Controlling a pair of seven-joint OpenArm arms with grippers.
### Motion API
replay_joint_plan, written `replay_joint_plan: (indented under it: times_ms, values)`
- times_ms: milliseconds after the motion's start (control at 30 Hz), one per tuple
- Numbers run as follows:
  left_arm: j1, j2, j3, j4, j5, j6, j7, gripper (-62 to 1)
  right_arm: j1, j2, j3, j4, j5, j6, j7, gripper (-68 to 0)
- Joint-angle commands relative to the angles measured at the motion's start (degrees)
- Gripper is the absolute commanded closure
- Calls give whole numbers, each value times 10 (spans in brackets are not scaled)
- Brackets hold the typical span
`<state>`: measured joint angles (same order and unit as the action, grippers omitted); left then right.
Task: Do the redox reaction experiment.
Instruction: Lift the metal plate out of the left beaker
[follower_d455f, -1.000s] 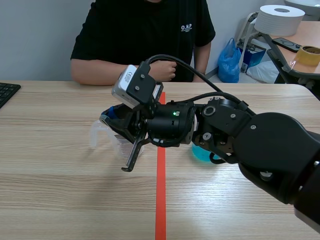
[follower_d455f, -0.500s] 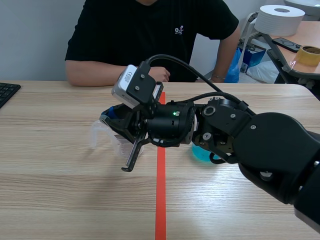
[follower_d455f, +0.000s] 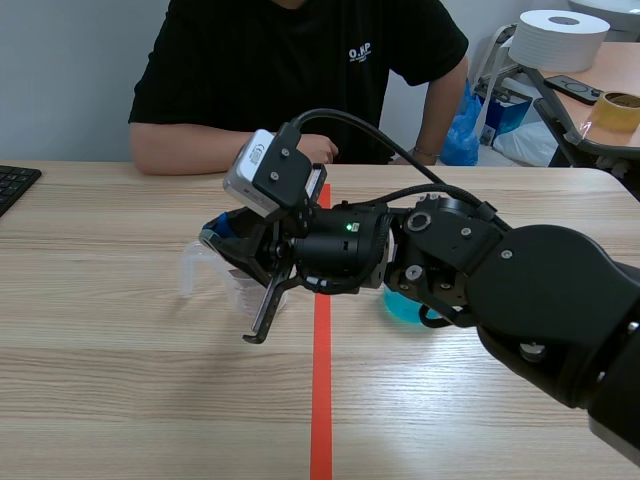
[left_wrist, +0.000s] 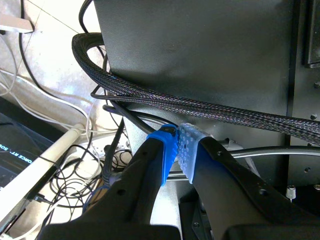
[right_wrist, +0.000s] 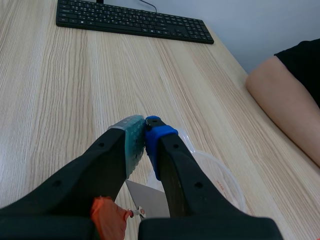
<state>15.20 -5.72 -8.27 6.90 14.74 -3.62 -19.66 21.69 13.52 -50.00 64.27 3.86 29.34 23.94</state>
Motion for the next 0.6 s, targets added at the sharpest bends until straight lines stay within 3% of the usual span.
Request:
replay_joint_plan:
  times_ms: [0,300,567]
  values:
    - [-2,0,-1,7,-1,-1,-2,-42,13,1,4,7,6,-2,9,-6]
    - [-2,0,-1,7,-1,-1,-2,-42,39,5,5,7,22,7,6,-6]
    - [-2,0,-1,7,-1,-1,-2,-42,68,12,5,3,87,7,-38,-6]
